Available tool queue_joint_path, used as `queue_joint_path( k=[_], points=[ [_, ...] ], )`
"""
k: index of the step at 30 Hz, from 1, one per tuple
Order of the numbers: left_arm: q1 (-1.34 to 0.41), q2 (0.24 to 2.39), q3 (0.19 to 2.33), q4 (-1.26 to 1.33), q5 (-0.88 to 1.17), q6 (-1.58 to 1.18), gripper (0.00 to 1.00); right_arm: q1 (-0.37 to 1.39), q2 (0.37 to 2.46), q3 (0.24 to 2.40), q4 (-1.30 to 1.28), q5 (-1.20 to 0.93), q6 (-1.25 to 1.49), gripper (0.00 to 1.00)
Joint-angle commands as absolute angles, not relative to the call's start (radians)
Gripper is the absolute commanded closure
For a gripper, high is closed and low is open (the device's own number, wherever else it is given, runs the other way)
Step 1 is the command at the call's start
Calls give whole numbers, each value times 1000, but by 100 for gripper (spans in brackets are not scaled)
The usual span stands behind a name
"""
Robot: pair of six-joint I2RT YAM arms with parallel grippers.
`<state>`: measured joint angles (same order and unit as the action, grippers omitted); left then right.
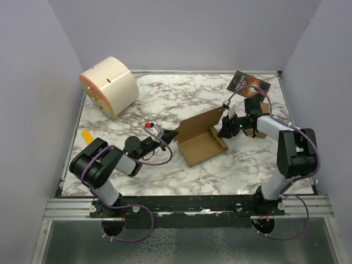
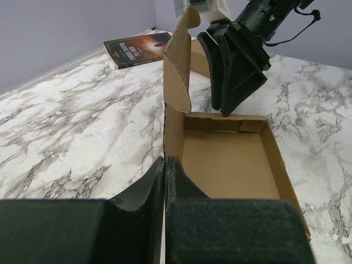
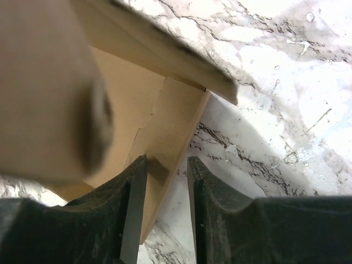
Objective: Fold the paper box
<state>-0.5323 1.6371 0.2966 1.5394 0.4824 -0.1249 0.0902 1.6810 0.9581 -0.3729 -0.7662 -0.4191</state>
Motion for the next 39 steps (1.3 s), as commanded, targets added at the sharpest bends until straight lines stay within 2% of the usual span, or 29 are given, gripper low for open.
queue_joint_path(
  k=[1,4,14,27,39],
  points=[
    [-540,1611,288,1781,492,-135,100,107,1664,944,-354,-708,-443,61],
    [-540,1609,287,1781,493,-135,100,109,1667,943,-352,-701,-442,57],
    [-540,1604,278,1781,484,-136,100,109,1689,948,-369,-756,-439,54],
    [-540,1600,273,1781,479,-142,100,109,1726,950,-380,-798,-429,54],
    [-540,1596,266,1781,473,-149,100,110,1739,944,-368,-765,-421,65]
  ],
)
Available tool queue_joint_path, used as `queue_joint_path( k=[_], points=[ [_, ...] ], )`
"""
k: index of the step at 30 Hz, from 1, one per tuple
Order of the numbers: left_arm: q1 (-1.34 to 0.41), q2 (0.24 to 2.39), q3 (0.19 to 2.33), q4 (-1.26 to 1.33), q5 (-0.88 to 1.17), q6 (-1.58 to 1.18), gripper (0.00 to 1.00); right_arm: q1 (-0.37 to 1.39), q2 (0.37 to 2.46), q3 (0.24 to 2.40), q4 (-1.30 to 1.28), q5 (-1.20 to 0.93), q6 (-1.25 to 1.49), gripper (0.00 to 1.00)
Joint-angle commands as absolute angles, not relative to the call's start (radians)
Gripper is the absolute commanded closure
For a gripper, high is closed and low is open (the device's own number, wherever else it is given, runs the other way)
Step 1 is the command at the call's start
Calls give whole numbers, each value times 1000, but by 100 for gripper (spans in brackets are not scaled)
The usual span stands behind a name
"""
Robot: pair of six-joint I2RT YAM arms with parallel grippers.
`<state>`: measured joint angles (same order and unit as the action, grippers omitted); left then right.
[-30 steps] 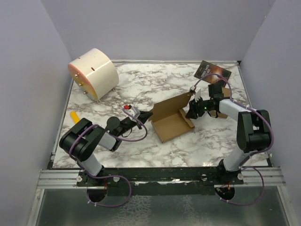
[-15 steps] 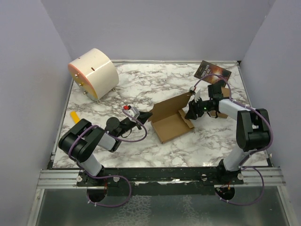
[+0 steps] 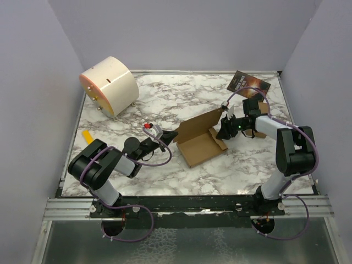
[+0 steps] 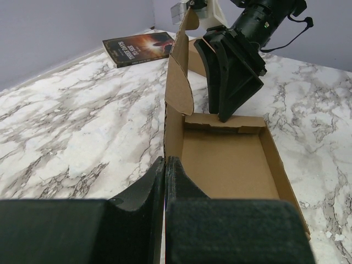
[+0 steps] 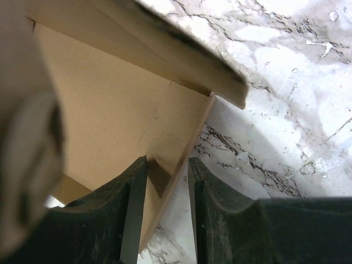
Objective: Fold the paper box
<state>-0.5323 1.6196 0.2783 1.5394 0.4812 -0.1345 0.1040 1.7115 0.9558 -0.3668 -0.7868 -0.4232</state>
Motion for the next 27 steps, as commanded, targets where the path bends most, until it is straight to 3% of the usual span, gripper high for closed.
queue_joint_path(
  k=[1,15,24,27],
  points=[
    [-540,1597,266,1781,469,-152,100,110,1738,943,-368,-766,-420,65],
    [-541,1621,252,1782,395,-230,100,112,1744,938,-361,-759,-422,64],
    [-541,1615,254,1781,379,-311,100,118,1728,935,-340,-716,-414,85],
    [-540,1615,255,1781,363,-347,100,118,1713,930,-332,-715,-414,87]
  ],
)
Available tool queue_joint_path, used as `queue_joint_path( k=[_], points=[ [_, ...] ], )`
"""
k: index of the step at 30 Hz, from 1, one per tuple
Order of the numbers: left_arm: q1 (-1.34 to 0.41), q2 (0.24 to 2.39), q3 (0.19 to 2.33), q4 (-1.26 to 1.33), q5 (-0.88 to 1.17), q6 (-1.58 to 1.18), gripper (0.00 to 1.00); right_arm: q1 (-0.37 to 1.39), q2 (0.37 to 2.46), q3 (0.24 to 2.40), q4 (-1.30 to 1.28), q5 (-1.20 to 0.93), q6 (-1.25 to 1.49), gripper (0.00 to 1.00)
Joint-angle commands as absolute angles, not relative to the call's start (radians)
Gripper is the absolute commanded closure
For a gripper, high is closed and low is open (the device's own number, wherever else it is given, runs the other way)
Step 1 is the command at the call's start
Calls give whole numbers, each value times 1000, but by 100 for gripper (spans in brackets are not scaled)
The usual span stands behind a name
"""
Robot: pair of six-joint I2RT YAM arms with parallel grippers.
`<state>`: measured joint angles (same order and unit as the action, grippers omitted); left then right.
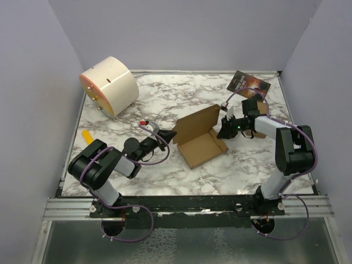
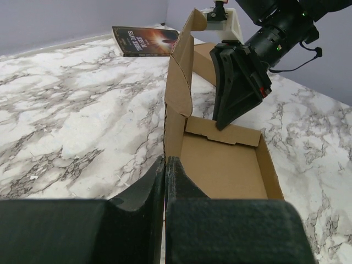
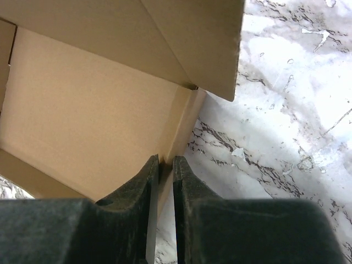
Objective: Fold the paper box
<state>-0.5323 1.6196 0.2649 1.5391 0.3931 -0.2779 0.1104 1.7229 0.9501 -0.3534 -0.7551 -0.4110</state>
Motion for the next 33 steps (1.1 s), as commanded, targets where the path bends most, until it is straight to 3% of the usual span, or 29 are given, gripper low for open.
queue_joint_path(
  k=[1,4,9,12,16,20,22,27,33],
  points=[
    [-540,1617,256,1781,362,-362,100,118,1708,929,-329,-719,-413,87],
    [-540,1622,260,1781,371,-386,100,120,1707,928,-331,-725,-420,84],
    [-540,1609,260,1781,377,-375,100,145,1726,934,-346,-695,-440,70],
    [-541,1603,260,1781,382,-371,100,167,1730,936,-342,-648,-443,70],
    [-540,1607,256,1781,378,-367,100,175,1724,933,-331,-612,-441,81],
    [-540,1606,258,1781,375,-369,100,184,1727,931,-326,-571,-445,85],
    [-540,1604,261,1781,376,-377,100,195,1724,934,-313,-514,-443,97],
    [-540,1607,265,1781,373,-414,100,218,1675,913,-273,-450,-439,99],
    [-540,1605,264,1781,373,-422,100,226,1689,918,-294,-462,-467,75]
  ],
)
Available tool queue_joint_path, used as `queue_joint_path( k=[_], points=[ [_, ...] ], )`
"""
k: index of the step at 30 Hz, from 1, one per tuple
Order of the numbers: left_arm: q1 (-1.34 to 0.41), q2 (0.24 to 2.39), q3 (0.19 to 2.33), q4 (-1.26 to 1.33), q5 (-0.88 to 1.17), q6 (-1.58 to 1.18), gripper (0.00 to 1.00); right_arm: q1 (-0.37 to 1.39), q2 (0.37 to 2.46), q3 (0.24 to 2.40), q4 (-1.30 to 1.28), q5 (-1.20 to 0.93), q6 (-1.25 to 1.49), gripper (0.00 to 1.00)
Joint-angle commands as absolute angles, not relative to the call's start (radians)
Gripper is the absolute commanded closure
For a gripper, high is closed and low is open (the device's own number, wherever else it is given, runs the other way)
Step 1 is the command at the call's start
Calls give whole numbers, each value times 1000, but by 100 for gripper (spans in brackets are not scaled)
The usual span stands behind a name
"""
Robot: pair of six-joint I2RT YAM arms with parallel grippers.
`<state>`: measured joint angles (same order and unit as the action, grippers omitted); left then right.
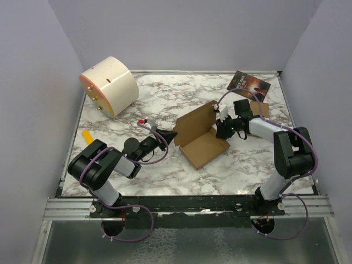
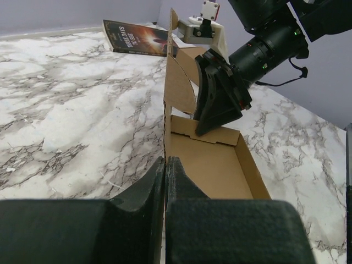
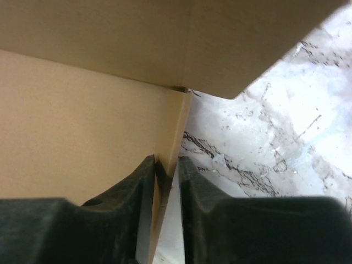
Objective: Fold the paper box
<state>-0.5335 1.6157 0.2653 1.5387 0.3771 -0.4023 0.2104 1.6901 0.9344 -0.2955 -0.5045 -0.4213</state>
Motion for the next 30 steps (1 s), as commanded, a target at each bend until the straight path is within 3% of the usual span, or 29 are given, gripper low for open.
queue_joint_path(
  k=[1,6,11,15,20,25,30],
  points=[
    [-541,1604,263,1781,374,-422,100,228,1692,918,-294,-455,-468,72],
    [-540,1602,264,1781,375,-420,100,235,1704,917,-289,-410,-473,73],
    [-540,1594,262,1781,377,-419,100,245,1697,915,-271,-352,-469,99],
    [-540,1582,261,1781,376,-421,100,270,1664,893,-224,-245,-462,99],
    [-540,1574,268,1781,378,-420,100,273,1660,895,-239,-293,-469,99],
    [-541,1578,273,1781,380,-411,100,273,1658,905,-262,-341,-480,75],
    [-541,1580,271,1781,380,-403,100,265,1638,912,-279,-368,-485,66]
  ],
)
